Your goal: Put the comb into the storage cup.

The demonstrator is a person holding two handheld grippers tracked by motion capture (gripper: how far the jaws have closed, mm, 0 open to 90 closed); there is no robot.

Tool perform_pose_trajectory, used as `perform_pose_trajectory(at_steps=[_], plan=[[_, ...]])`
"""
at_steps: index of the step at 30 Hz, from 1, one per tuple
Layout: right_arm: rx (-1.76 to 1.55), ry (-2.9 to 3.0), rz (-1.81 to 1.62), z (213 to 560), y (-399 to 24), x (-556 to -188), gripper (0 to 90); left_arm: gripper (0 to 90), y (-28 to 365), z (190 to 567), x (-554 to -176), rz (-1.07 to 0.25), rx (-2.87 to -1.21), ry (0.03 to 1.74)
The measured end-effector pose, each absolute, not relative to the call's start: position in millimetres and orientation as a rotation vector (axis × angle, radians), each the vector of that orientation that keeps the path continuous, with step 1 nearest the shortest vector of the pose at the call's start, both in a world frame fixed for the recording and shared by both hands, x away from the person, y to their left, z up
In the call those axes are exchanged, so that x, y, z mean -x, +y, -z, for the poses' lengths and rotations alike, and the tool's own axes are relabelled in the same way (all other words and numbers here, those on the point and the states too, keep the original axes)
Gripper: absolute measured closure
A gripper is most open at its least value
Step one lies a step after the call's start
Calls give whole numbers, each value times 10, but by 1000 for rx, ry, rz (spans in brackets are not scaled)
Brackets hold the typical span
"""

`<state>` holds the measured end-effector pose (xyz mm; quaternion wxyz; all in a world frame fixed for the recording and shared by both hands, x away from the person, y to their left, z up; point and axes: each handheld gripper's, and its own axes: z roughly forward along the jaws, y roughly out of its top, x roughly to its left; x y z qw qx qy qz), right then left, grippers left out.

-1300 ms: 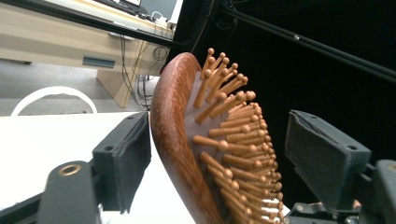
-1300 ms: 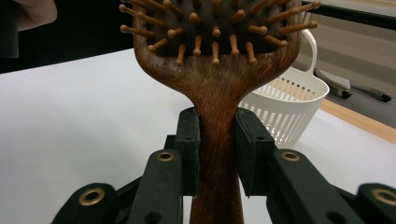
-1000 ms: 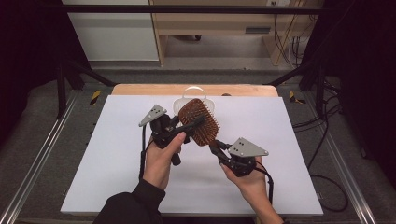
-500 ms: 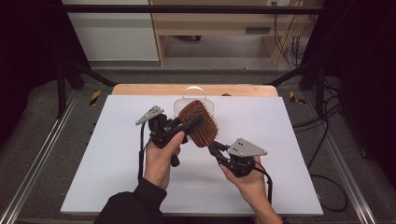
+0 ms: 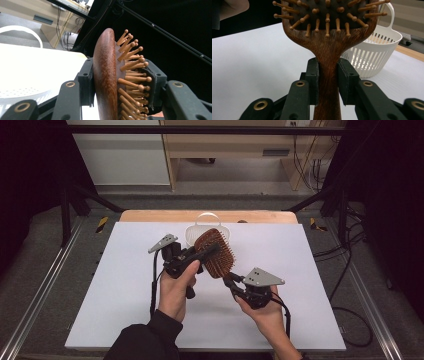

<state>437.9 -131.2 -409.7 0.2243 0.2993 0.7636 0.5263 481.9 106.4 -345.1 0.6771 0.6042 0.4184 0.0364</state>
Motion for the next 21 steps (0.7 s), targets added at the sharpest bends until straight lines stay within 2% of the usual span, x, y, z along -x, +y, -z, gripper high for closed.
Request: perform_pose_trajectory(at_steps=[15, 21], plan=[[-872, 2125, -1486, 4141, -1336, -4430, 715, 516, 1030, 3459, -4863, -79, -1368, 942], [-897, 2116, -1484, 4136, -1408, -4398, 599, 516, 1094, 3423, -4872, -116, -1358, 953]])
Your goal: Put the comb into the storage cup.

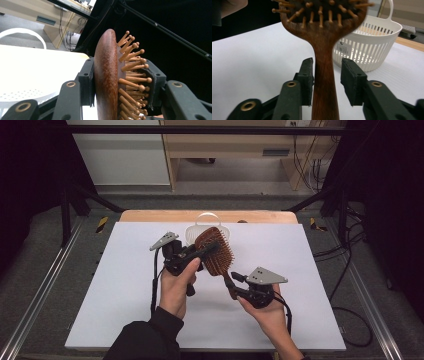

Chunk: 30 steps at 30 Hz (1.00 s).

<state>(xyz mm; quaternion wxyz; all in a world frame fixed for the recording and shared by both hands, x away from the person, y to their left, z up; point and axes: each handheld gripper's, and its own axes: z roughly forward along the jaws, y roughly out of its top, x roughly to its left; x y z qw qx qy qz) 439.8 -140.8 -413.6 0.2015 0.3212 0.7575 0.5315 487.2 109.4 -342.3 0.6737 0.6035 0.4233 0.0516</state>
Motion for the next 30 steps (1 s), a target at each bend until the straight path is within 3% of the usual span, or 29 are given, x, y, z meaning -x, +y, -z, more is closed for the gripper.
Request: perform_pose_trajectory(at_steps=[18, 30], plan=[[-998, 1916, -1504, 4251, -2067, -4324, 91, 515, 1171, 3069, -4904, -186, -1334, 925], [-1026, 1957, -1449, 4362, -2104, -4384, 62, 514, 1105, 2740, -5161, -223, -1328, 893]])
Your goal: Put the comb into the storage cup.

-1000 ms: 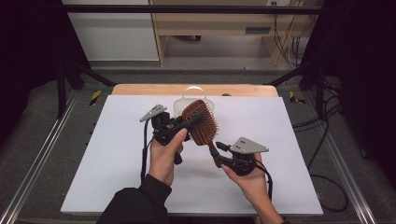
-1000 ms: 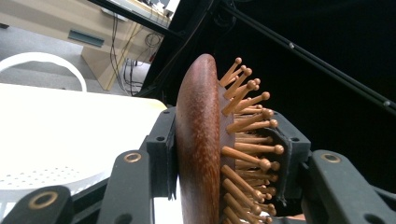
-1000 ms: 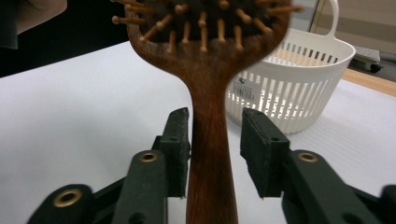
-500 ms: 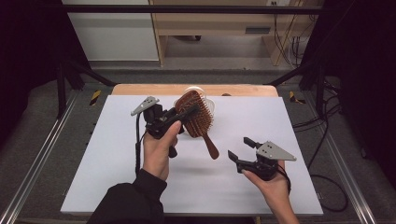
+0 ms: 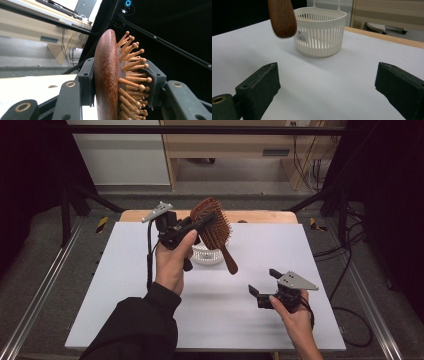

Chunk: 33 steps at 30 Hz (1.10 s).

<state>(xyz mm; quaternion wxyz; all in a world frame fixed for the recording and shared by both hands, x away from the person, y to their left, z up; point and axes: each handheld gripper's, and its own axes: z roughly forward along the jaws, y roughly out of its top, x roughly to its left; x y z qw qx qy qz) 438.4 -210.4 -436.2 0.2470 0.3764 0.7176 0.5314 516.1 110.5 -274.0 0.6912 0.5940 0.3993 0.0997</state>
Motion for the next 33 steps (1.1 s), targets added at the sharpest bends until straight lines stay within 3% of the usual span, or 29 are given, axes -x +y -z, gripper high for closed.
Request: perform_pose_trajectory(at_steps=[12, 33], plan=[[-1023, 1967, -1452, 4377, -2076, -4375, 58, 513, 1049, 2489, -5311, -300, -1329, 891], [-1028, 1961, -1485, 4382, -2096, -4382, 52, 513, 1028, 2520, -5634, -422, -1309, 924]])
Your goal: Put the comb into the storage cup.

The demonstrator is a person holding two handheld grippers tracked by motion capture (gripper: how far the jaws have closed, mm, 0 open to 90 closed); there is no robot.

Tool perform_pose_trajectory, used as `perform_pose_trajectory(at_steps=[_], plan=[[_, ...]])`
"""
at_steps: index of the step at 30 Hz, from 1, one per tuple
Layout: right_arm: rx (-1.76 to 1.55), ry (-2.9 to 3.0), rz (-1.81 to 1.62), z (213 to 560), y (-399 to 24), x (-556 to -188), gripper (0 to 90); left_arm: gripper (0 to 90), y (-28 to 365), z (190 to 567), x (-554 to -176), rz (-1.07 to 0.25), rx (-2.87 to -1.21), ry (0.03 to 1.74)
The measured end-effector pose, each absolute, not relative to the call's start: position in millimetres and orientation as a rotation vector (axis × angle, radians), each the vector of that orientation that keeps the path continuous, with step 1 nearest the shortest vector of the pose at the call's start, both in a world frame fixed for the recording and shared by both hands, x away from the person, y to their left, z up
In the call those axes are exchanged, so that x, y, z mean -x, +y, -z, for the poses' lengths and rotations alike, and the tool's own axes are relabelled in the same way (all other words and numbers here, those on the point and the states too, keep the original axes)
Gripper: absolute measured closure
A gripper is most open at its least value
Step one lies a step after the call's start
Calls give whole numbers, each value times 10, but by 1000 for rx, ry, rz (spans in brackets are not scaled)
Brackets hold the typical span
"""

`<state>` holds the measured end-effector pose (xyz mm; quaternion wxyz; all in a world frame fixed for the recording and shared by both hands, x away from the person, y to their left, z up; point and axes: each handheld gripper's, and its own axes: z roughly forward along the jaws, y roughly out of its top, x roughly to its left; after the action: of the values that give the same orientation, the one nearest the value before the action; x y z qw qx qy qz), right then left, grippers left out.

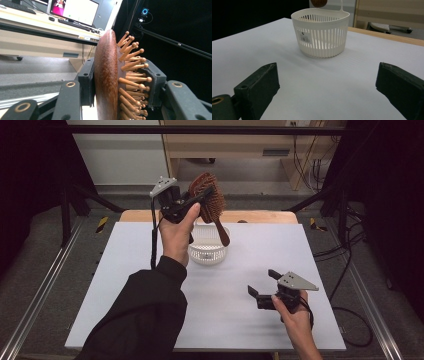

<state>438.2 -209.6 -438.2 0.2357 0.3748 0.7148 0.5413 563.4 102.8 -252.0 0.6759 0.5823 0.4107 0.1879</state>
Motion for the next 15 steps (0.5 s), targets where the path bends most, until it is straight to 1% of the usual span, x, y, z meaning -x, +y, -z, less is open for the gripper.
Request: perform_pose_trajectory(at_steps=[15], plan=[[-1026, 1963, -1488, 4381, -2087, -4376, 50, 513, 1012, 2573, -5743, -452, -1287, 941]])
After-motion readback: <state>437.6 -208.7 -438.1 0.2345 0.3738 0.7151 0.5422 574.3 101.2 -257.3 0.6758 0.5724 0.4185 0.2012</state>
